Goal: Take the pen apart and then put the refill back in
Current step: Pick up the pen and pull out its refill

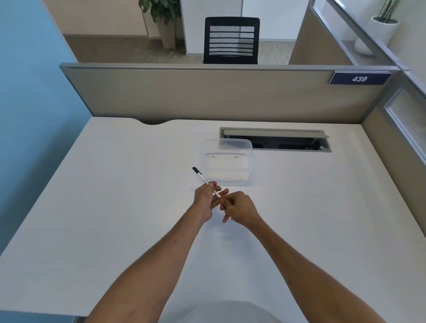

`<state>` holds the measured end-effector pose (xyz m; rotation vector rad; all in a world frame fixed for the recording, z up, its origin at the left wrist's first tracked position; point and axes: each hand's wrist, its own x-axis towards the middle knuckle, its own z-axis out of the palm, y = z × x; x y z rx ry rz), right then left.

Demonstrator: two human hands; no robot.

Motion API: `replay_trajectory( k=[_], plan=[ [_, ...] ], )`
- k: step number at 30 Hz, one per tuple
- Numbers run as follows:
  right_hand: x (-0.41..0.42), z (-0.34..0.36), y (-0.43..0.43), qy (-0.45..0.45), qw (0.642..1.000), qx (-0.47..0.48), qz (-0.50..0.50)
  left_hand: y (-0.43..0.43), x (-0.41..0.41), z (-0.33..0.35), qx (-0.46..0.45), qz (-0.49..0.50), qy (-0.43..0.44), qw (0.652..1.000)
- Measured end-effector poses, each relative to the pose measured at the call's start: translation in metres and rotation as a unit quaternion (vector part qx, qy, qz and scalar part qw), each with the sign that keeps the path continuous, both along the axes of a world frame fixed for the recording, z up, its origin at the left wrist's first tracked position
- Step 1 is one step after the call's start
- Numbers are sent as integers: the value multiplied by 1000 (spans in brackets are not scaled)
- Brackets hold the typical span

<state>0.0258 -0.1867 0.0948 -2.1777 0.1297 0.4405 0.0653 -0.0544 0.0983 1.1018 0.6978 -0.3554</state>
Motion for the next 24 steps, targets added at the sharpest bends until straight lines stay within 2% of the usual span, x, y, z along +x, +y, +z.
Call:
replay_trajectory(
  k=[2,9,19,24],
  plan=[
    [-2,-2,1,-10,1000,-17,13,3,3,-1,1,-4,-2,1000],
    [1,-3,-5,15,997,68,-34,9,4,2,-38,-62,-35,997],
    [-5,-6,-8,39,995,89,-38,18,4,-18,-50,11,-5,999],
    [-5,-25,-15,34,999,28,-22,25,6,-29,-35,69,4,997]
  ],
)
